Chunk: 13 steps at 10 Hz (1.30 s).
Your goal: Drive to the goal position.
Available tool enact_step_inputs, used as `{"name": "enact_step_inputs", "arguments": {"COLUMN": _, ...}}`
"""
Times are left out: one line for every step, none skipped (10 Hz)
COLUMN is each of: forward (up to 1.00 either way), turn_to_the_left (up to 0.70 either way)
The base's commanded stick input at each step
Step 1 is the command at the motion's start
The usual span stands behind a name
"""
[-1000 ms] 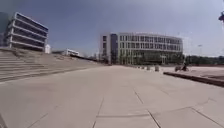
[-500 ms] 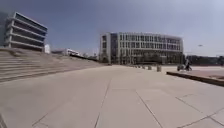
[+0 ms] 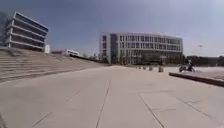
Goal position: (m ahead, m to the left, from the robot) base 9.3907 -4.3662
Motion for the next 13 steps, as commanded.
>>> {"name": "enact_step_inputs", "arguments": {"forward": 0.70, "turn_to_the_left": 0.00}}
{"name": "enact_step_inputs", "arguments": {"forward": 0.70, "turn_to_the_left": 0.00}}
{"name": "enact_step_inputs", "arguments": {"forward": 0.70, "turn_to_the_left": 0.00}}
{"name": "enact_step_inputs", "arguments": {"forward": 0.70, "turn_to_the_left": 0.00}}
{"name": "enact_step_inputs", "arguments": {"forward": 0.70, "turn_to_the_left": 0.00}}
{"name": "enact_step_inputs", "arguments": {"forward": 0.70, "turn_to_the_left": 0.00}}
{"name": "enact_step_inputs", "arguments": {"forward": 0.70, "turn_to_the_left": 0.00}}
{"name": "enact_step_inputs", "arguments": {"forward": 0.70, "turn_to_the_left": 0.00}}
{"name": "enact_step_inputs", "arguments": {"forward": 0.70, "turn_to_the_left": 0.00}}
{"name": "enact_step_inputs", "arguments": {"forward": 0.70, "turn_to_the_left": 0.00}}
{"name": "enact_step_inputs", "arguments": {"forward": 0.70, "turn_to_the_left": 0.00}}
{"name": "enact_step_inputs", "arguments": {"forward": 0.70, "turn_to_the_left": 0.00}}
{"name": "enact_step_inputs", "arguments": {"forward": 0.70, "turn_to_the_left": 0.00}}
